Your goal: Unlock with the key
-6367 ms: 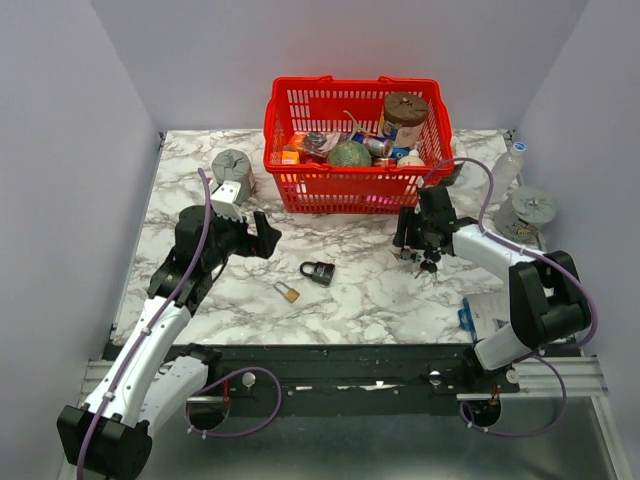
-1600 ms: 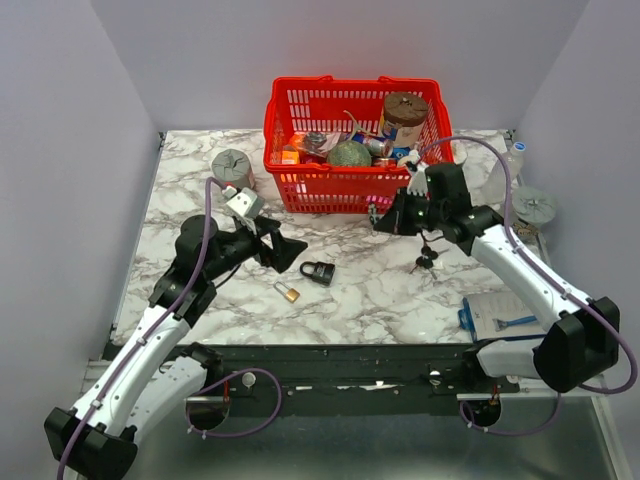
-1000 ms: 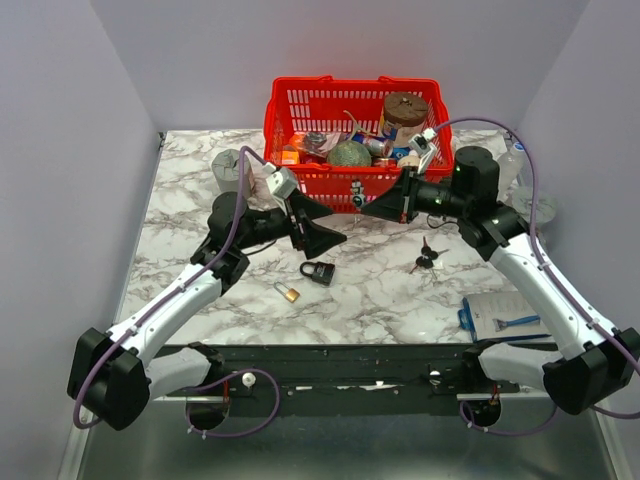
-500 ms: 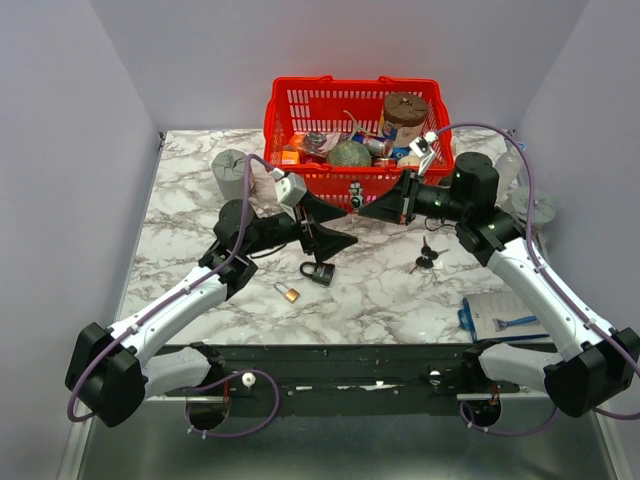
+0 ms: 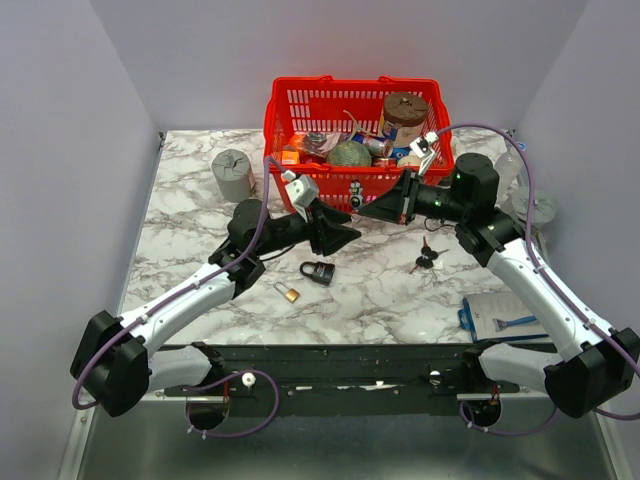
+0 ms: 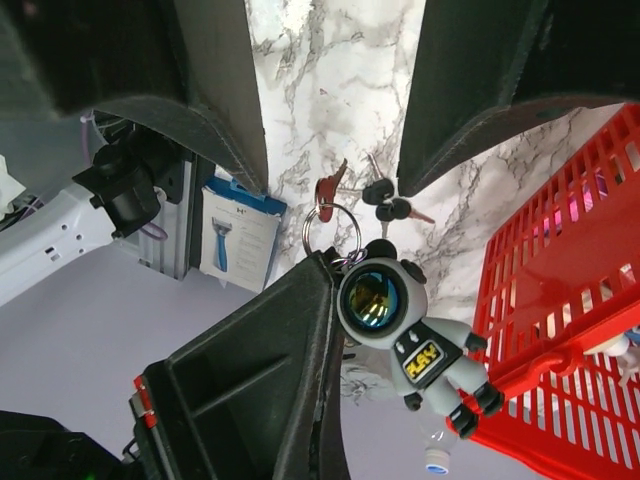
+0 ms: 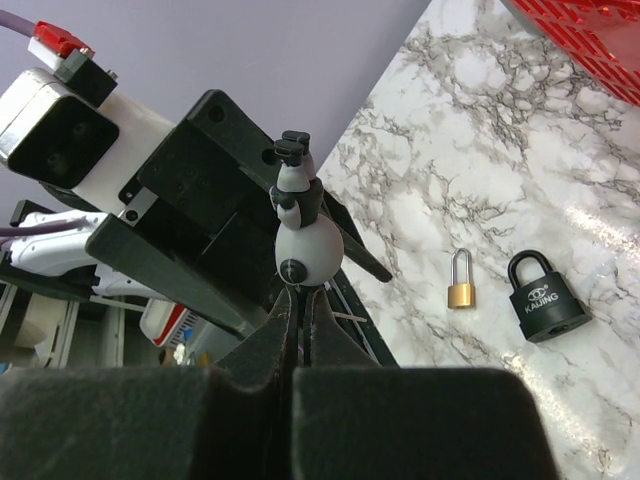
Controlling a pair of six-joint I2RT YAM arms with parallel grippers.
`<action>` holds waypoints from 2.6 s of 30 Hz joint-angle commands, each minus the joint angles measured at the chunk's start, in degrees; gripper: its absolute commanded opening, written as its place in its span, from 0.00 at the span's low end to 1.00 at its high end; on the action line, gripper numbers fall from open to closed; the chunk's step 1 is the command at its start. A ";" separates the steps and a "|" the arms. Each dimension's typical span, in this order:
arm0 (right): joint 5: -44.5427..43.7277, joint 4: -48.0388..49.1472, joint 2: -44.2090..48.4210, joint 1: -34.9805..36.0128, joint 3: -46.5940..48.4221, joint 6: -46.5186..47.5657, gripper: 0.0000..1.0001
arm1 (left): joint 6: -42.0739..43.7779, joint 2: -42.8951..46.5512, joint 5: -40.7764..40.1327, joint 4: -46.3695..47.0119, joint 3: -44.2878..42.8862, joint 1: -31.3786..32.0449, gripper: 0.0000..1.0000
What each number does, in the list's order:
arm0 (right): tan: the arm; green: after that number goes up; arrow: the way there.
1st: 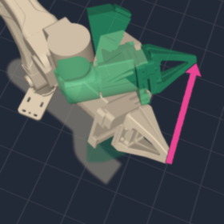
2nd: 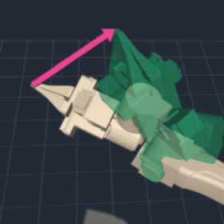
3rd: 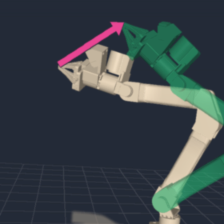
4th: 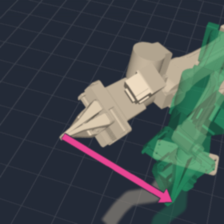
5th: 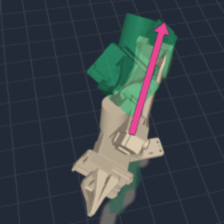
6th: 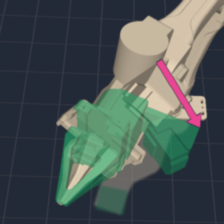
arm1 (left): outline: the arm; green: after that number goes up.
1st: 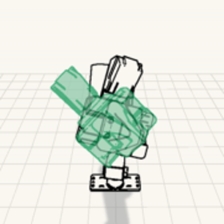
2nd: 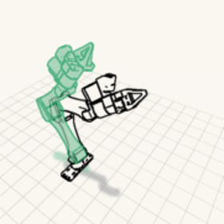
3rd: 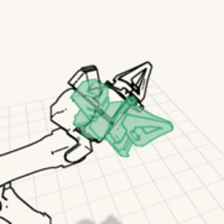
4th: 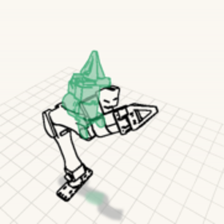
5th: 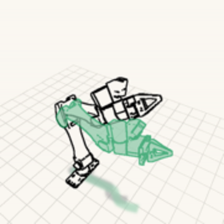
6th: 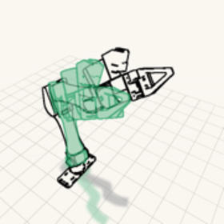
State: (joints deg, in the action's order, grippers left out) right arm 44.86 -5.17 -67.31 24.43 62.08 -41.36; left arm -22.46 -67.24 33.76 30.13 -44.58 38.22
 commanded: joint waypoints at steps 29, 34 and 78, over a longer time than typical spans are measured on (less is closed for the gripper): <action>-11.90 -13.19 7.01 2.28 -7.24 30.43 0.55 | 17.00 0.63 18.44 -37.24 -2.80 1.33 0.00; -7.70 -15.75 9.65 6.42 -9.78 34.86 0.52 | 19.90 -1.75 22.84 -44.80 -5.43 1.33 0.00; -3.10 4.55 -0.63 16.18 -18.57 20.03 0.01 | 19.56 -1.58 19.16 -43.76 -5.35 1.25 0.34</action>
State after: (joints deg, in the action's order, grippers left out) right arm 47.03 -5.08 -67.61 40.07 45.84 -16.62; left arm -3.01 -70.41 55.22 -16.88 -49.28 39.13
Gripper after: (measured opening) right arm 0.012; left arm 0.178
